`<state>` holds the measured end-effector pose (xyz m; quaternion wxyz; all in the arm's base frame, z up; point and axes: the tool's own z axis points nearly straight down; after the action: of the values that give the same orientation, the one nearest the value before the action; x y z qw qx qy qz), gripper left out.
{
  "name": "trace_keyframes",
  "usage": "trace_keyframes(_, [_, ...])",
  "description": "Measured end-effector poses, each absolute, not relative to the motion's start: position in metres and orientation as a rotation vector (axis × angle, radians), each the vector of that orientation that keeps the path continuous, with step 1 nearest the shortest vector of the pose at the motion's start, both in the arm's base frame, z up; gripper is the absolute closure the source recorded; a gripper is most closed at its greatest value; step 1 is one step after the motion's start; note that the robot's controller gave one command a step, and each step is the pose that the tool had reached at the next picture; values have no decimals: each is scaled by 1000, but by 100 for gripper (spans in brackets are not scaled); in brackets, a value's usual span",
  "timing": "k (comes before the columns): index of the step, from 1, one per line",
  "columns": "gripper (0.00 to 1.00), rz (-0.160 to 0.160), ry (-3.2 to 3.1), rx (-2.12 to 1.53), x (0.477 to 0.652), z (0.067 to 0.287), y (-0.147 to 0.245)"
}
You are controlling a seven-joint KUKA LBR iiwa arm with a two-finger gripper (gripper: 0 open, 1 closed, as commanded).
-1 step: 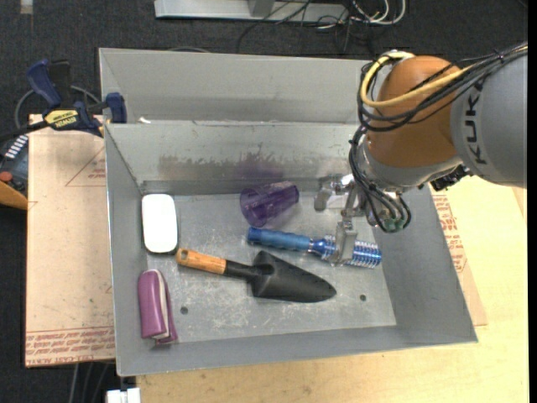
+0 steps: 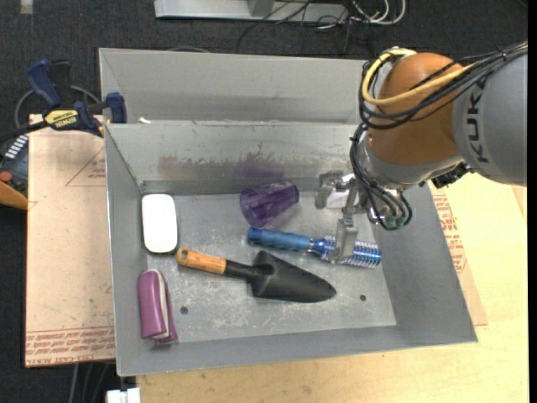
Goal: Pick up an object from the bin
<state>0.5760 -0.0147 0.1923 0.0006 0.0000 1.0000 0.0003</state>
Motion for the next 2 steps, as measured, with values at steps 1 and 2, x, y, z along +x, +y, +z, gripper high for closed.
trace_keyframes(1, [0,2,3144,128,578,68,-74])
trace_keyframes(2, [0,3,3133,186,582,70,-79])
